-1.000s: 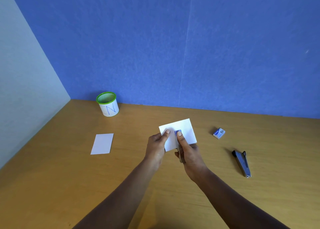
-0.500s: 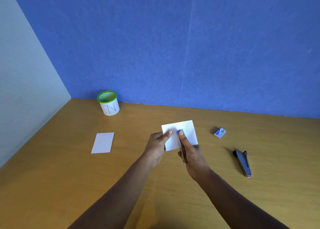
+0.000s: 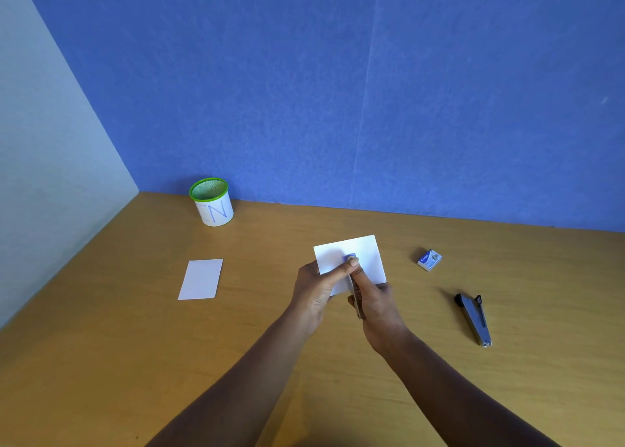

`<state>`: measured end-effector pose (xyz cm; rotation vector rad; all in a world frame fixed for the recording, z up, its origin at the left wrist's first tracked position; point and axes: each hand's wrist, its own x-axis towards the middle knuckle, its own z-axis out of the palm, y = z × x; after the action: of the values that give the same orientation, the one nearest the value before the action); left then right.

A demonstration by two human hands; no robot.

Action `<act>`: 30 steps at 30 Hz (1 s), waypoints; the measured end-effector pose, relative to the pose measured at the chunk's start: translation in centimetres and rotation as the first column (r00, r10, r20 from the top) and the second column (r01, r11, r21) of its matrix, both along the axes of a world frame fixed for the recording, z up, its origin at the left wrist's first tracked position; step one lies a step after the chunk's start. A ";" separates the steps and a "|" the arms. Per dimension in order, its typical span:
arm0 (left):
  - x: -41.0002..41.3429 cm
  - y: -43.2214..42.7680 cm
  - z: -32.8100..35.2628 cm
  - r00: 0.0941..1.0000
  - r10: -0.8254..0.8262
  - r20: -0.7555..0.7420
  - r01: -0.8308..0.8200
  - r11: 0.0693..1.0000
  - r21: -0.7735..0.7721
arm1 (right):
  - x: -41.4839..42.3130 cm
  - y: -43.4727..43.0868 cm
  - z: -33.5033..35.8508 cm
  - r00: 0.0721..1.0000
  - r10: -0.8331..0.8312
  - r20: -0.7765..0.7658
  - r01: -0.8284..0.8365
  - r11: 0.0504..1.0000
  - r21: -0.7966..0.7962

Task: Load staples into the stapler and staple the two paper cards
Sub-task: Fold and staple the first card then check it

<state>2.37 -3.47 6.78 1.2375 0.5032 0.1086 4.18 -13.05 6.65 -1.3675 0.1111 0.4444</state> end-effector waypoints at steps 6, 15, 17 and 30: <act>0.1 -0.2 0.2 0.999 0.037 -0.012 -0.037 0.999 0.004 | -0.3 0.2 0.2 1.000 0.027 0.007 -0.028 0.999 0.039; -0.1 -0.4 0.4 0.998 0.059 0.013 -0.059 0.997 -0.046 | -0.3 0.4 0.3 0.997 0.075 0.011 -0.075 0.997 0.012; -0.2 -0.4 0.4 0.996 0.085 0.016 -0.084 0.995 -0.060 | -0.4 0.4 0.3 0.996 0.087 0.017 -0.087 0.996 0.028; -0.1 0.1 0.2 0.999 0.033 0.034 -0.035 0.997 0.066 | -0.4 0.1 0.7 0.997 0.071 0.018 -0.071 0.997 -0.004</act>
<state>2.25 -3.38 6.93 1.2905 0.4956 0.1756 3.80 -12.98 7.33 -1.3819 0.0485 0.4916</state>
